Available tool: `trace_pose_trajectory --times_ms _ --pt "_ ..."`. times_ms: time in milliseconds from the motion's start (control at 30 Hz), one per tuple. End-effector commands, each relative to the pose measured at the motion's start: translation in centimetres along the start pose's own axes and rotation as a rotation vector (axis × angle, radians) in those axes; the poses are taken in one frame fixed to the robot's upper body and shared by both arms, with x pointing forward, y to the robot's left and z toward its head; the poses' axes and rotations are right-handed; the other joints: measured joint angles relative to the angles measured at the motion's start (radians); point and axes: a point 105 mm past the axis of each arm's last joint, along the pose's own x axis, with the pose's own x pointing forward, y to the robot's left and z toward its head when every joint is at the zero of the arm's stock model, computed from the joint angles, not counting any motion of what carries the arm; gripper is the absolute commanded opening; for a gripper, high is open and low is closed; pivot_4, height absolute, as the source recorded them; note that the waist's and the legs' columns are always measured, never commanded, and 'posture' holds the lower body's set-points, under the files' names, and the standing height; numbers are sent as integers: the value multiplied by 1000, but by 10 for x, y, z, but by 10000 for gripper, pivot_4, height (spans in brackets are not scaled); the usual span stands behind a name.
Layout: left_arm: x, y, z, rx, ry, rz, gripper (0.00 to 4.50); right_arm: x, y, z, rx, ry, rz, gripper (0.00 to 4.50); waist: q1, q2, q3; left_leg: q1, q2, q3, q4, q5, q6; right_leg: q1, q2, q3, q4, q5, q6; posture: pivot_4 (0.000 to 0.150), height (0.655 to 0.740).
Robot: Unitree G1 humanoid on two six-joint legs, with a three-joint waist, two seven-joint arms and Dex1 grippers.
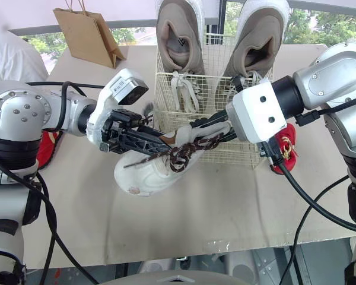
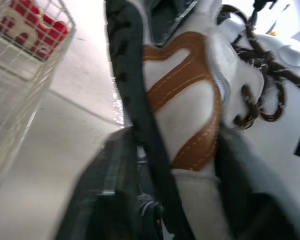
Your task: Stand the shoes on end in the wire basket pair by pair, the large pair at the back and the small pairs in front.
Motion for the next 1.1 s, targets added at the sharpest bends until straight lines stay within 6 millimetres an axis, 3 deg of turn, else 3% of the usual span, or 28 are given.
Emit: trace_pose_trajectory --times_ms 33,100,200,333,500,667,767,967,1067,1100 --pt "-8 -11 13 89 -117 -14 6871 -20 -16 1 77 30 -186 19273 1 0 0 0 0 0 0 0 0 0 0 0 1 0 0 1500 7400" --pt "-17 -14 27 148 -253 -1 5980 -34 -13 -11 259 63 -281 28509 5 0 0 0 0 -1 1 0 -1 0 -2 -1 3 -1 -2 1500 7400" --pt "-25 -21 45 284 -433 61 5951 -49 15 -23 560 77 -339 42998 12 0 0 0 -1 -5 2 1 -2 2 -11 -2 3 -1 -2 1500 7400" --pt "-18 -22 52 457 -545 198 5922 -39 21 -21 837 -143 -509 43169 -3 0 0 1 -2 -6 1 1 -2 3 -14 -4 3 0 -3 1500 7400" --pt "-1 -10 48 635 -574 355 5917 -20 -8 -13 982 -434 -717 43169 -8 1 0 5 -2 -4 -2 4 -13 4 -13 -2 6 2 -7 1500 7400" --pt "10 -1 47 745 -593 414 5763 -9 -12 -1 1084 -559 -736 43169 4 1 -1 5 -2 -4 -2 7 -11 4 -11 -2 6 4 -10 1500 7400" --pt "16 -1 48 760 -610 394 5644 -6 -14 0 1124 -566 -743 35675 2 1 -1 5 -3 -2 -2 6 -5 4 -6 -2 5 4 -9 1500 7400" --pt "5 12 51 738 -647 460 5618 -8 -7 16 1149 -643 -645 7405 1 1 -1 5 -1 1 -2 4 -1 4 -1 0 4 4 -4 1500 7400" --pt "7 10 48 747 -638 441 5615 -8 -5 23 1158 -684 -604 11949 -1 1 -1 5 0 0 -2 2 1 4 0 0 3 3 -4 1500 7400" --pt "9 9 46 751 -632 429 5608 -9 -8 18 1179 -674 -638 17262 -2 1 -1 6 0 1 -2 1 3 4 1 1 4 3 -4 1500 7400"
